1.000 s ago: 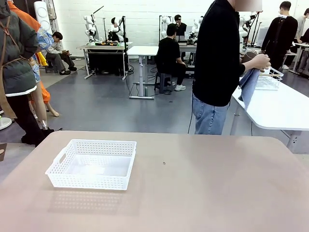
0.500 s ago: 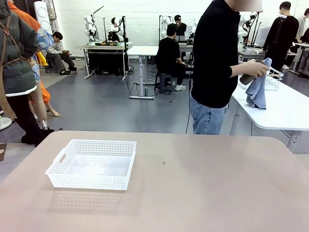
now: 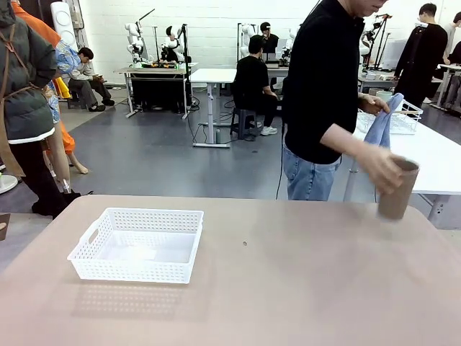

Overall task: Clean and organize the cups into the basket.
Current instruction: Pick up the Organizing basket and move it to the center of the table, then pick up the Reusable plastic cup from the right side of the table and place it inside the Organizing basket.

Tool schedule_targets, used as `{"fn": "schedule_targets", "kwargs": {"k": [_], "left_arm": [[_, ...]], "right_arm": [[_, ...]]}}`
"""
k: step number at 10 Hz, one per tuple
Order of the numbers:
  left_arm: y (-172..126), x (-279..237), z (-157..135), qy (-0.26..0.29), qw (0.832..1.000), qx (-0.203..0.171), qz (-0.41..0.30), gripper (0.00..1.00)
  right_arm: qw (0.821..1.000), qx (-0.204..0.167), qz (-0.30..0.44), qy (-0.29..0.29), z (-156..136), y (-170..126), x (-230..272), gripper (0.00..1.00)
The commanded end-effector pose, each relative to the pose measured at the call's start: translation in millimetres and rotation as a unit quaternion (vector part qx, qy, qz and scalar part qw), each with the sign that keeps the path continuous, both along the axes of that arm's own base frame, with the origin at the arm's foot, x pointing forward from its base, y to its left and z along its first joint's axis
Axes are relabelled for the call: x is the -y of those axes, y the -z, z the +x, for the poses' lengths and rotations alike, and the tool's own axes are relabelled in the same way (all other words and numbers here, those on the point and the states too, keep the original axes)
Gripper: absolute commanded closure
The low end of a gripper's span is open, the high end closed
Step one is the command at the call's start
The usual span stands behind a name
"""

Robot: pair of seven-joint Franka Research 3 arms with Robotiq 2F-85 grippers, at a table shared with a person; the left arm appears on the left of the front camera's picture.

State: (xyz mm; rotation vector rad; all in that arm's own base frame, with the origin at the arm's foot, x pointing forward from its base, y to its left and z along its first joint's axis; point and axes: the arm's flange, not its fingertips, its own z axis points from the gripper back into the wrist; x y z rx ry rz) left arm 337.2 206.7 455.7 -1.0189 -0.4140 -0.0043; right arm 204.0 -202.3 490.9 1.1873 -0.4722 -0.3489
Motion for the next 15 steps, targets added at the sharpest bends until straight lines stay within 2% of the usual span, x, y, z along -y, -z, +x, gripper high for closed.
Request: {"fn": "schedule_targets", "kwargs": {"k": [1,11,12,13,14,15], "left_arm": [[-1,-1,-1,0.000,1.000,0.004,-0.001,0.00],[0,0,0,0.000,1.000,0.000,0.000,0.00],[-12,11,-1,0.023,0.998,0.019,0.062,0.00],[-33,25,-4,0.036,0.991,0.016,0.129,0.00],[-57,41,-5,0.046,0.977,0.008,0.210,0.00],[-79,59,-7,0.049,0.961,0.005,0.272,0.00]], "right_arm": [[1.000,0.005,0.007,-0.002,3,0,0,0.00],[1.000,0.000,0.000,0.000,0,0,0,0.00],[0.978,0.075,-0.127,-0.147,9,1,-3,0.00],[0.929,0.126,-0.204,-0.283,18,1,-3,0.00],[0.890,0.188,-0.228,-0.348,30,1,-4,0.00],[0.859,0.233,-0.247,-0.383,44,9,-10,0.00]]}}
